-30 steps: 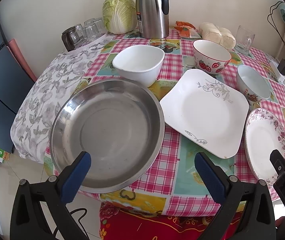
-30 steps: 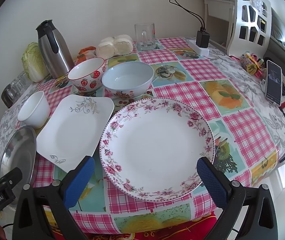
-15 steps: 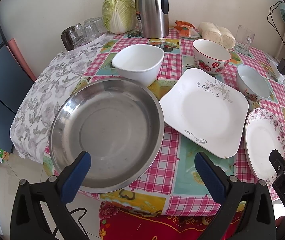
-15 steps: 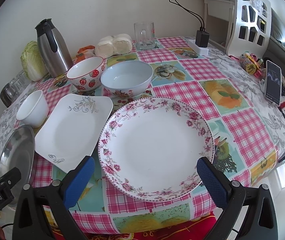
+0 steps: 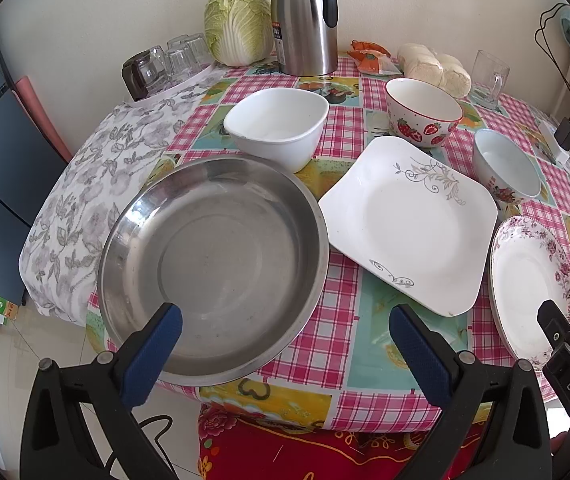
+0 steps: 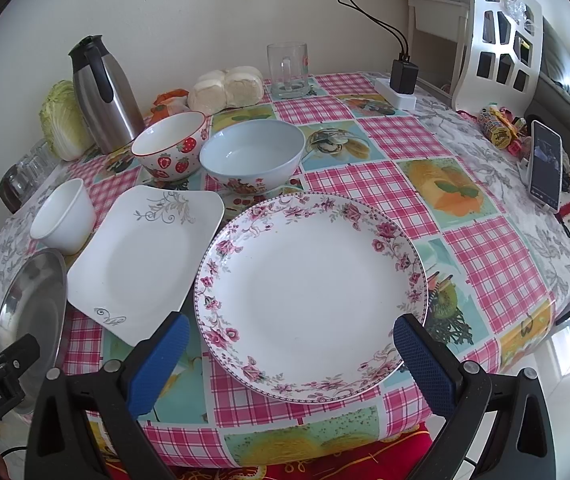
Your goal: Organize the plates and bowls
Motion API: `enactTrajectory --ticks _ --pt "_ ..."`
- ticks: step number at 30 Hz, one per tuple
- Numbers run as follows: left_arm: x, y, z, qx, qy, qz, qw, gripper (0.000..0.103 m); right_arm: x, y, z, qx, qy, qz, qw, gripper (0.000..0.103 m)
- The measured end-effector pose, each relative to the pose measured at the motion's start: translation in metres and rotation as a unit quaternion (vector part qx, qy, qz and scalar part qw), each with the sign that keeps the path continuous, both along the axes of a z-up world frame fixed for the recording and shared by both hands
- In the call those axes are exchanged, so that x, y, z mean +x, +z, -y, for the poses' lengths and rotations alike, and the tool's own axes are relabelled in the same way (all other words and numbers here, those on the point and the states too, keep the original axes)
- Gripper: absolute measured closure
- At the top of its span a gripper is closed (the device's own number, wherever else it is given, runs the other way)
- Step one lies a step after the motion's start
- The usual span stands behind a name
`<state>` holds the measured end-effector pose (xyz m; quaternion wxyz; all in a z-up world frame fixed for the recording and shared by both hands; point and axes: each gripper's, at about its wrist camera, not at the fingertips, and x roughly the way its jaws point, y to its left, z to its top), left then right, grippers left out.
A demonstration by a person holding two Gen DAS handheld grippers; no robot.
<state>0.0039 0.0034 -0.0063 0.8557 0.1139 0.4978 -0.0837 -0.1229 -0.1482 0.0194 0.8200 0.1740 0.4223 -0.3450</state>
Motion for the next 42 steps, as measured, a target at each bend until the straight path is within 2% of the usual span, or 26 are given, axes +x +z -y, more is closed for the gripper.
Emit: enactTrajectory --ticks 15,30,38,42 --pt "-0.001 -0.002 0.000 -0.004 0.001 -0.002 1.0000 0.000 0.005 -0.002 -0.005 -0.005 0.001 -0.011 1.000 0.000" --pt "0.016 -0.004 -0.032 -0.038 0.032 -0.018 0.9986 0.000 0.028 -0.005 -0.031 -0.025 0.030 -0.037 0.999 0.000" --pt "0.037 -0.014 -0.086 -0.067 0.105 -0.017 0.9920 0.000 0.046 -0.009 -0.051 -0.034 0.054 -0.046 0.997 0.000" --pt "0.046 -0.021 -0.121 -0.081 0.139 -0.001 0.9869 0.000 0.058 -0.012 -0.063 -0.036 0.072 -0.045 0.996 0.000"
